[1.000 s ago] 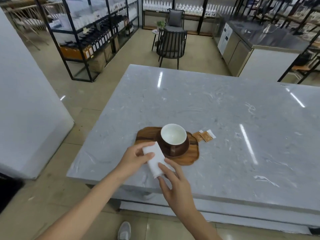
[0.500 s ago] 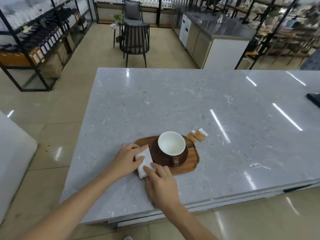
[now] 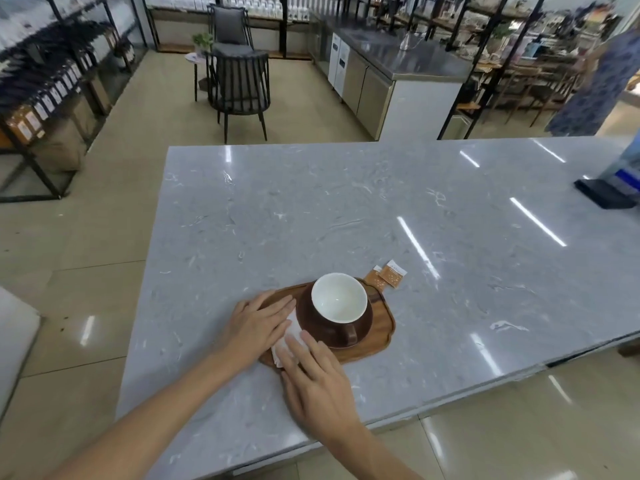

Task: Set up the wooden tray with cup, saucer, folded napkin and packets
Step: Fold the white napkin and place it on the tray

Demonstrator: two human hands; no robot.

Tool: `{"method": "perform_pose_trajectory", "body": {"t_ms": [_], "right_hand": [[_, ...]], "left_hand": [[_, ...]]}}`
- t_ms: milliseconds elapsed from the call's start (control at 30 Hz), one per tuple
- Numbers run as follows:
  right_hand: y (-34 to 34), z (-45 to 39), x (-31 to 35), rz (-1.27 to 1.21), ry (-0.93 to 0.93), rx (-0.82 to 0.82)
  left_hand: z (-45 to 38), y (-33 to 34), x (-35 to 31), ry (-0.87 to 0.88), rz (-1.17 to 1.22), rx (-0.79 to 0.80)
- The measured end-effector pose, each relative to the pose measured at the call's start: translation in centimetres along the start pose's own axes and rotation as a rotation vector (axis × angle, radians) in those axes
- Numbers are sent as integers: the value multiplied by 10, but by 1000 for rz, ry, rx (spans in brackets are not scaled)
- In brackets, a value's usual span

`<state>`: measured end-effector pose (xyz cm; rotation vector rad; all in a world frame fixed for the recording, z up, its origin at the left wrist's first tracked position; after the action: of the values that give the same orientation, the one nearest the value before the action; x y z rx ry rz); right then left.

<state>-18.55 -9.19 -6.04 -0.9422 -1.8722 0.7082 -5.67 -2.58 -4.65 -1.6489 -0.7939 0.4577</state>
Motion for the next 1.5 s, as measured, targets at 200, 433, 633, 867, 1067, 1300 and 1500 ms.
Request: {"method": "perform_pose_trajectory", "body": {"t_ms": [200, 433, 633, 867, 1067, 1300, 1500], "right_hand": [[4, 8, -3, 12, -9, 52], [4, -1, -10, 13, 25, 117], [0, 7, -13, -83, 43, 101], [-20, -2, -15, -240, 114, -102], [-19, -11, -18, -233, 213, -227], [-16, -9, -21, -163, 169, -289], [-17, -10, -18, -109, 159, -299]], "left_hand": [[-2, 4, 3, 31, 9, 24], [-7, 9, 9, -13, 174, 55], [7, 0, 16, -42, 414, -95], [22, 5, 15, -7, 404, -66], [26, 18, 16, -17, 429, -31], [21, 19, 16, -15, 467, -12], [20, 17, 17, -16, 498, -11]]}}
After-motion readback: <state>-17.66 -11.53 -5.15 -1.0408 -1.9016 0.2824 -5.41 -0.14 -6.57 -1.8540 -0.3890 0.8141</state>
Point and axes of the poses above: each hand's wrist, its own z-axis away from the middle knuckle, its own y-axis out of the palm, x = y × z, the point moved 9 cm from there along -z, towards the middle knuckle, and after that the axes turned 15 degrees about -z, right-handed, at the moved point
